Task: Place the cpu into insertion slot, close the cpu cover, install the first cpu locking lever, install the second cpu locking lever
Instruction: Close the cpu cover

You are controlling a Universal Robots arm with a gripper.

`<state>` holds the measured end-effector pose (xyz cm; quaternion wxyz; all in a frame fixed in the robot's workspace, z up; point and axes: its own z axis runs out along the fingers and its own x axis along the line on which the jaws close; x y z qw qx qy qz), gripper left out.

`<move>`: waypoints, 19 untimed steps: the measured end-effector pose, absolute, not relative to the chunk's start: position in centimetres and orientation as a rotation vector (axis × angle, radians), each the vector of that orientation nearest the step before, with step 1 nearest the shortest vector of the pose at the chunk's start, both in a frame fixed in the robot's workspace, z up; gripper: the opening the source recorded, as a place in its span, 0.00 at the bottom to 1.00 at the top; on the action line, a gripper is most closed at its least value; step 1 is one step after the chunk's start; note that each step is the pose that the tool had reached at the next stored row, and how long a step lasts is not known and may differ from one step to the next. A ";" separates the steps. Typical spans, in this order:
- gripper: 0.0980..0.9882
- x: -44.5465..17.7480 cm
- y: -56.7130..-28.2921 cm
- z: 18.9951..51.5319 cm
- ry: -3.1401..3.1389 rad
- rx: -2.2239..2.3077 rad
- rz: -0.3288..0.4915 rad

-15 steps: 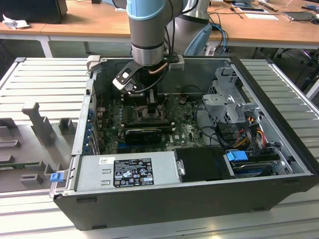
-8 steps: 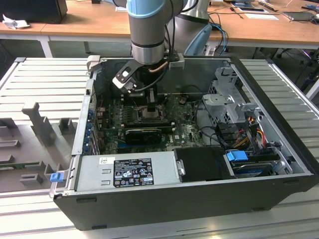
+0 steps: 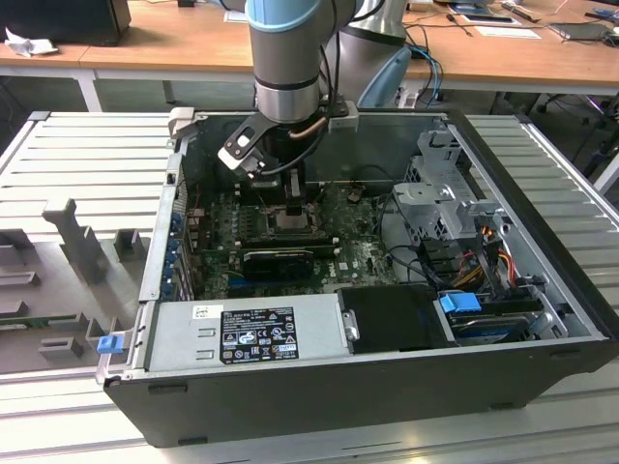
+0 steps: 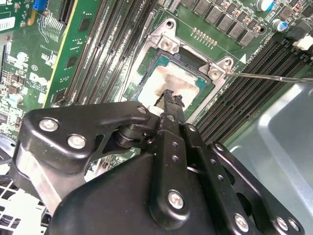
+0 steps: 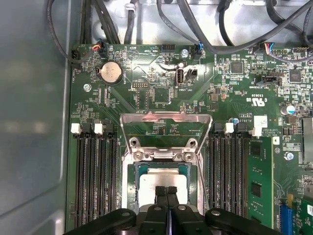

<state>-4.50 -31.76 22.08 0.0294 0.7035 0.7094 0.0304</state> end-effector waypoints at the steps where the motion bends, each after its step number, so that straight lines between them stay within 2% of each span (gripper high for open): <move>1: 0.01 -4.5 -31.8 22.1 2.188 2.170 0.094; 19: 0.01 -3.3 -31.8 23.2 2.195 2.177 0.082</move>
